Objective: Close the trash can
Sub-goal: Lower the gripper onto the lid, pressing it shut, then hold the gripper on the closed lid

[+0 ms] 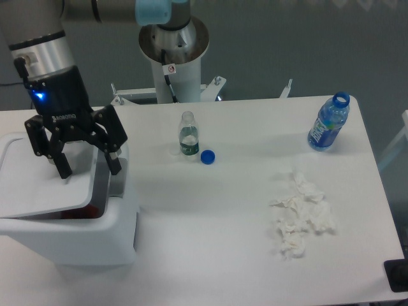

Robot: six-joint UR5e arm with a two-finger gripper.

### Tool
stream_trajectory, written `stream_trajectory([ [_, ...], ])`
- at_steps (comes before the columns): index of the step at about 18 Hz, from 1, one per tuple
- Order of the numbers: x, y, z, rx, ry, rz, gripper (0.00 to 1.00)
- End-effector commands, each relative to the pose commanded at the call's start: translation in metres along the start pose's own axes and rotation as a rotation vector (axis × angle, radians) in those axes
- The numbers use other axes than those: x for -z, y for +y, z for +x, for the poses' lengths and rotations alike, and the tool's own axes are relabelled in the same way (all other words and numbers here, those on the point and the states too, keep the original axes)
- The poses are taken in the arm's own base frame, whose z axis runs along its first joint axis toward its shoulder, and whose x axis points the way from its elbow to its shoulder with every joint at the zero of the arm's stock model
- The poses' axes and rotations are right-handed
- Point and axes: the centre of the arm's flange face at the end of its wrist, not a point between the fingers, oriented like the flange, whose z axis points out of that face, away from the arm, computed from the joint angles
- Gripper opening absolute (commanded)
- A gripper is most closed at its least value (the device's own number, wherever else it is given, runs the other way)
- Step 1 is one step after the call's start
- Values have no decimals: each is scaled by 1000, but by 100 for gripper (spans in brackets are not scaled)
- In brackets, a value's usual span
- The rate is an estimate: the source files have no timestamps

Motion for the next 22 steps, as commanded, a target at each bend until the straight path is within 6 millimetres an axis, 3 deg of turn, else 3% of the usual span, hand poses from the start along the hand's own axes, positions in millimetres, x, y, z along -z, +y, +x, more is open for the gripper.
stream_trajectory([
  [22, -18, 8, 0, -62, 3, -36, 100],
])
